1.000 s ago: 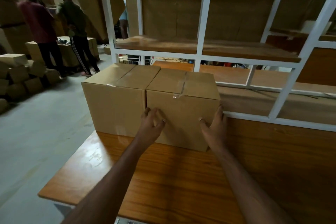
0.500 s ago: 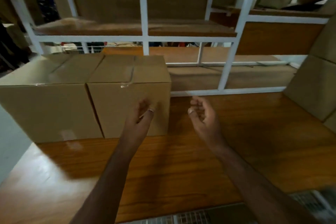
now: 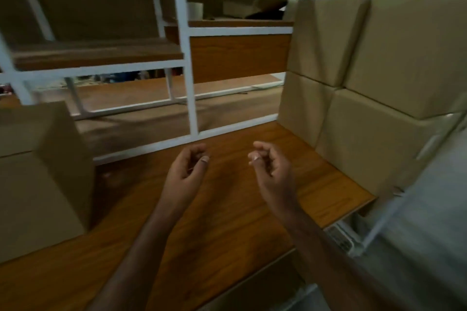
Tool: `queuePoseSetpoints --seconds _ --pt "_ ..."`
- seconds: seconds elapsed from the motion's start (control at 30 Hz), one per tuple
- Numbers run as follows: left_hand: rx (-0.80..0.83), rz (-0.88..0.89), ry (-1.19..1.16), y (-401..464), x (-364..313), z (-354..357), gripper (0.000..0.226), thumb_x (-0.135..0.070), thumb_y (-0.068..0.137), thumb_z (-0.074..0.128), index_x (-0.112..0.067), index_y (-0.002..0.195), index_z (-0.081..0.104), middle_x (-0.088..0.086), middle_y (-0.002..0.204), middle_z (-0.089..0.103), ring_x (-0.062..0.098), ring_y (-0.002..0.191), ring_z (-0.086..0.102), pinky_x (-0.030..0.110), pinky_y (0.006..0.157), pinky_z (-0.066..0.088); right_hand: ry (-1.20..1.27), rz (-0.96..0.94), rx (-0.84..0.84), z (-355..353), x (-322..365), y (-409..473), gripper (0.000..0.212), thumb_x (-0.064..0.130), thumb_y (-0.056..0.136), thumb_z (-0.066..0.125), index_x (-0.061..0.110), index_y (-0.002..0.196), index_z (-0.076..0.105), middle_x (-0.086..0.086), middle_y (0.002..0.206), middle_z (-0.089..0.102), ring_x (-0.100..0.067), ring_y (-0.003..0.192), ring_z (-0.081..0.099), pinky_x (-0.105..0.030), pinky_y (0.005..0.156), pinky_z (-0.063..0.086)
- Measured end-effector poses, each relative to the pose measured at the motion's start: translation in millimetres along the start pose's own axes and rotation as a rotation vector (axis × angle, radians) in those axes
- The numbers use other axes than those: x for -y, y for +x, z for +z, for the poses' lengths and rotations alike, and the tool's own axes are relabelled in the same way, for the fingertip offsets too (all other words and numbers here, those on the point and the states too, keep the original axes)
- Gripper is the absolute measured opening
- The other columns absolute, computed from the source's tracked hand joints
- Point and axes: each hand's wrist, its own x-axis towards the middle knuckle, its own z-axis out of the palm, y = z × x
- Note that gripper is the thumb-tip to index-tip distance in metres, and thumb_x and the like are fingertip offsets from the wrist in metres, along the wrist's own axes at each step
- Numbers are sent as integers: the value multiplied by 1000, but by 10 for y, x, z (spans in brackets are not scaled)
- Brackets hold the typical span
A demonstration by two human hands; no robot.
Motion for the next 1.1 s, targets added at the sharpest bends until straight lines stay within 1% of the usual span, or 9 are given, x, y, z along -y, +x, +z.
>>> queuePoseSetpoints --seconds 0.13,0.27,0.43,0.63,0.73,0.8,0.93,1.03,1.1 --pt "137 16 20 249 -201 1152 32 -25 101 55 -28 133 54 -14 119 61 -6 103 60 24 88 51 -7 -3 -95 -915 -385 305 26 22 100 54 27 126 57 7 109 68 -6 101 66 -27 84 57" --pt "224 37 9 465 -457 2187 32 -24 101 54 -27 133 53 -12 120 62 2 109 61 31 95 52 -66 -23 -227 -1741 -748 554 23 23 99 54 20 121 61 2 107 69 -7 100 66 -29 84 58" --pt "343 78 -20 620 -666 3091 25 -20 102 53 -34 123 51 -15 119 62 -7 104 60 20 87 51 -102 -68 -336 -2476 -982 736 29 33 96 52 18 118 62 0 104 68 -7 98 66 -23 80 56" --pt "373 183 -10 848 -982 3748 32 -18 102 54 -24 133 52 -9 123 63 1 114 59 16 88 50 -160 -179 -515 -3067 -957 993 19 18 96 54 21 114 59 18 101 61 7 93 60 -10 75 49" --pt "336 259 -27 962 -1227 4009 32 -18 102 54 -21 133 52 -10 120 61 0 113 58 10 85 49 -140 -225 -594 -3337 -940 1218 21 18 95 53 12 114 61 6 93 64 4 86 62 -10 73 48" --pt "263 313 -17 1037 -1391 4183 33 -18 101 55 -18 134 53 -4 123 61 5 113 58 11 85 49 -143 -242 -637 -3525 -927 1423 20 14 94 54 12 113 62 11 88 63 3 81 62 -11 69 47" --pt "97 381 -42 1162 -1670 4490 42 -28 98 59 -18 138 50 -1 133 54 10 117 55 33 95 54 -204 -171 -719 -3930 -903 1859 18 6 93 56 9 110 63 16 80 56 7 68 55 -6 61 40" --pt "-26 392 -45 1215 -1846 4676 53 -41 92 59 -19 138 49 -5 133 50 12 122 50 42 100 51 -243 -66 -790 -4176 -868 2102 20 10 93 56 10 111 62 6 88 64 8 69 55 -2 58 35" --pt "-55 401 11 1204 -1933 4789 57 -42 92 63 -18 140 46 -2 134 46 14 124 44 38 107 45 -253 -29 -832 -4308 -880 2237 21 13 92 56 12 111 62 -3 98 66 -4 79 58 -2 62 37"
